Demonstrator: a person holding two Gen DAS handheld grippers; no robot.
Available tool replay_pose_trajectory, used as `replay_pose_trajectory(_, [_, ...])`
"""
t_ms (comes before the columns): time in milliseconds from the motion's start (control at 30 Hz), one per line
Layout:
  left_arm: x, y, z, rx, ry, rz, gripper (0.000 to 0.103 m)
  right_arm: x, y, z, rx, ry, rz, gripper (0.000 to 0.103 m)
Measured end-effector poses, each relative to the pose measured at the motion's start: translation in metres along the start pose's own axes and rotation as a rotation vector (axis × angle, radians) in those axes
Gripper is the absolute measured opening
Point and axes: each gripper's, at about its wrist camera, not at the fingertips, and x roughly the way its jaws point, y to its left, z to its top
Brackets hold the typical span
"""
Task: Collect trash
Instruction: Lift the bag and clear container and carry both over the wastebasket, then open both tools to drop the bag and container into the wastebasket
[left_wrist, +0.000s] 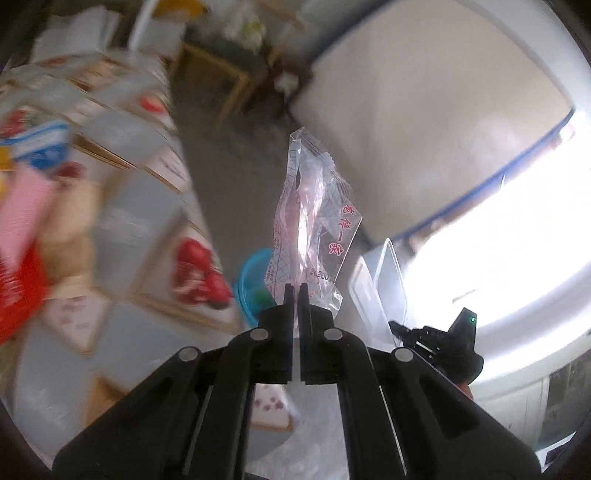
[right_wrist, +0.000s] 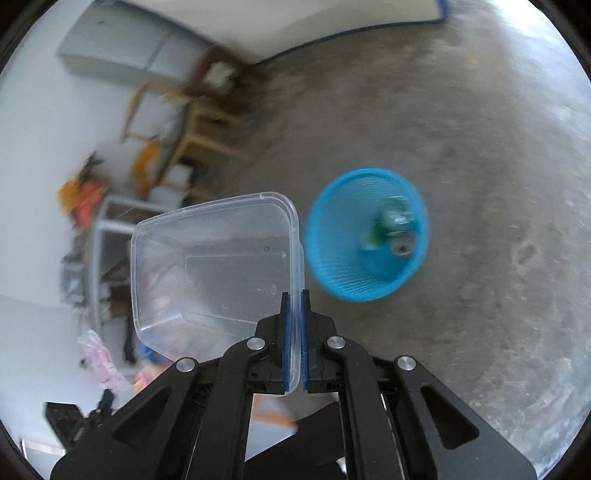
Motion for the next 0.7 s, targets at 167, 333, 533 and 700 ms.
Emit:
replay_pose_trajectory(167, [0.096, -0.020, 0.010, 0.015, 0.190, 0.063, 0.001, 0.046, -0.030, 0.016, 0.011, -0.007, -0.169, 0.004])
replay_pose_trajectory(333, [0.173, -0.032, 0.014, 0.031, 0.311, 0.140, 0.001, 0.109, -0.036, 0.033, -0.085, 0.006, -0.345, 0.005])
replay_pose_trajectory(533, [0.231, -0.037, 0.012, 0.035, 0.380, 0.196, 0.001, 0.187, -0.023, 0.050, -0.361, -0.040, -0.611, 0.007])
replay_pose_trajectory(700, [0.253, -0.030, 0.011, 0.029, 0.409, 0.217, 0.001, 0.214, -0.018, 0.040, -0.542, 0.003, -0.608, 0.040])
